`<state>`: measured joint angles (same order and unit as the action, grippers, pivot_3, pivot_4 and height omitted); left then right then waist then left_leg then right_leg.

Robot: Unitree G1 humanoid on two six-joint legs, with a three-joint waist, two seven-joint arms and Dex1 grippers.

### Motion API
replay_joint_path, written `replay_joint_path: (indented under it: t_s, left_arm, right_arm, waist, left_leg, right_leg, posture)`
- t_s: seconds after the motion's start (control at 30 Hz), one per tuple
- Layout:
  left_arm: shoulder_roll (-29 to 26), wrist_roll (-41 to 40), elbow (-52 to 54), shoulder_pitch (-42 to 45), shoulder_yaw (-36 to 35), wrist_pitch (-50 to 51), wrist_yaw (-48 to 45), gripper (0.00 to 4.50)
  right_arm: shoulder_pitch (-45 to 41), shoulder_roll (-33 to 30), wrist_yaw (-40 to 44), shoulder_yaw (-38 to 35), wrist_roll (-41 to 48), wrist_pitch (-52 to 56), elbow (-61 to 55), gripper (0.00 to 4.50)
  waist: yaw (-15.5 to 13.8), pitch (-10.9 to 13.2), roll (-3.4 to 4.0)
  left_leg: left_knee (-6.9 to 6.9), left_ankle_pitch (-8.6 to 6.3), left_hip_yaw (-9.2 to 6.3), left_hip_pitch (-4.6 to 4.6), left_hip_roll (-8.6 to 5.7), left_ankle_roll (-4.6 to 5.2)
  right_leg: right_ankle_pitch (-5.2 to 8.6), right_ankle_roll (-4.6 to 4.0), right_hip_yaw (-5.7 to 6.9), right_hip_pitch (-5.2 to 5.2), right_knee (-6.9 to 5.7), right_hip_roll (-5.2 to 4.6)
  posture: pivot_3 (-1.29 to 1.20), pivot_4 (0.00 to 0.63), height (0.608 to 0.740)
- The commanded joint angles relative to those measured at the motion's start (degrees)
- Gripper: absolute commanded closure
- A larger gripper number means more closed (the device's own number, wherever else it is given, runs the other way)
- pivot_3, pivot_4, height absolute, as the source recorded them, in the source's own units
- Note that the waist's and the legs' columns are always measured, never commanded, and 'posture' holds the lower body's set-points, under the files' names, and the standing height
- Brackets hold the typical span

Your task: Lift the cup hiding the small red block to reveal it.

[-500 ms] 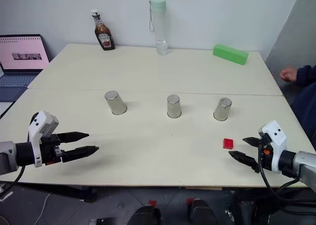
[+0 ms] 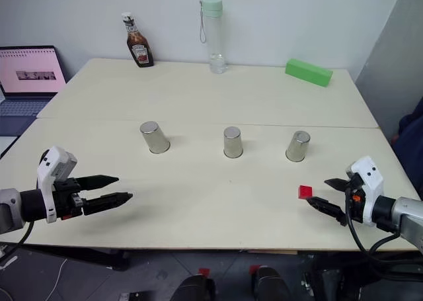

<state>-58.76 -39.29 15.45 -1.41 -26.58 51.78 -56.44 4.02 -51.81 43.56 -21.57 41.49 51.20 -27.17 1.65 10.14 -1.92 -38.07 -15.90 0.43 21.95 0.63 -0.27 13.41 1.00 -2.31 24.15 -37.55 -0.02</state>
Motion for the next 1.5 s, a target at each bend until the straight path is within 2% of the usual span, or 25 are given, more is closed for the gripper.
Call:
replay_joint_path:
  t_s: [0.03,1.5]
  left_arm:
    - [-0.4,-0.7,1.6,1.4,-1.7,-0.5,0.7,0.03]
    - [0.0,1.6,-2.1,4.1,1.6,-3.9,0.1,0.03]
  right_arm:
    - [-0.5,-0.2,-0.2,-1.0,0.0,-0.5,-0.6,0.00]
    - [-1.4,1.2,-1.8,-0.7,1.3,0.6,-1.8,0.00]
  waist:
    - [0.0,0.0,0.00]
    - [0.0,0.0,0.00]
  left_leg:
    - [0.00,0.00,0.00,0.00,0.00,0.00]
    - [0.00,0.00,0.01,0.00,0.00,0.00]
  right_leg:
    - [0.00,0.00,0.00,0.00,0.00,0.00]
    - [-0.02,0.03,-0.01,0.00,-0.03,0.01]
  posture:
    - [0.00,0.150,0.740]
    - [0.00,0.150,0.740]
